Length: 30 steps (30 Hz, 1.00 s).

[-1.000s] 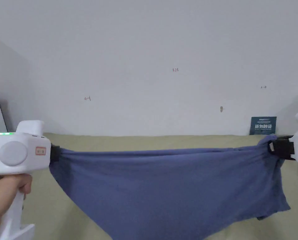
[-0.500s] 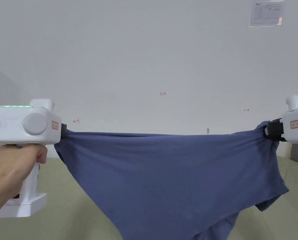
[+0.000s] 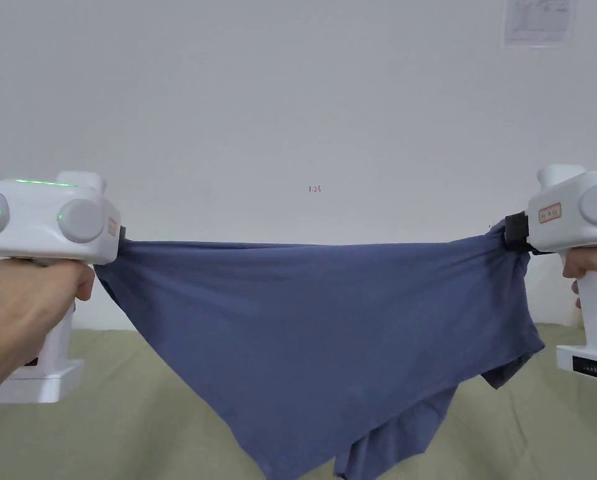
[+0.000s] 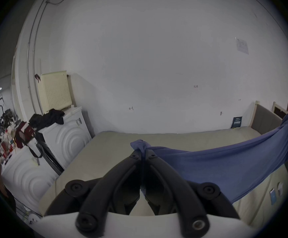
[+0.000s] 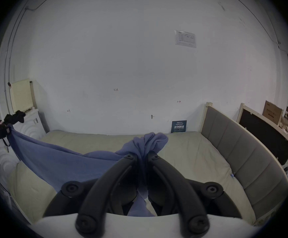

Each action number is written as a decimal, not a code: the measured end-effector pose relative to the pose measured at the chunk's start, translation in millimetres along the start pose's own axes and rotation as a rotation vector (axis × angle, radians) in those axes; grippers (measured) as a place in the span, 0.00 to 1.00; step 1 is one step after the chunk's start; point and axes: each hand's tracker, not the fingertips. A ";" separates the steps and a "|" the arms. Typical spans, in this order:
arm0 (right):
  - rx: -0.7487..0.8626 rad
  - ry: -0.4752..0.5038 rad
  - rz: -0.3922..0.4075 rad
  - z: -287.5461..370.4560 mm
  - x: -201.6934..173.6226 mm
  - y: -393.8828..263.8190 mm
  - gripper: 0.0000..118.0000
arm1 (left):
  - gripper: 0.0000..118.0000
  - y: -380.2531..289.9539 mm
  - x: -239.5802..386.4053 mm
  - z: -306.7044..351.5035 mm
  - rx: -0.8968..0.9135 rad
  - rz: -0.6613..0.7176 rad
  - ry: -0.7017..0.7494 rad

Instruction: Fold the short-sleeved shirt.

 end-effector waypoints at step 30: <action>-0.393 0.015 0.023 -36.6 12.6 -305.3 0.10 | 0.01 -290.3 10.3 -27.0 -0.365 -0.006 -0.155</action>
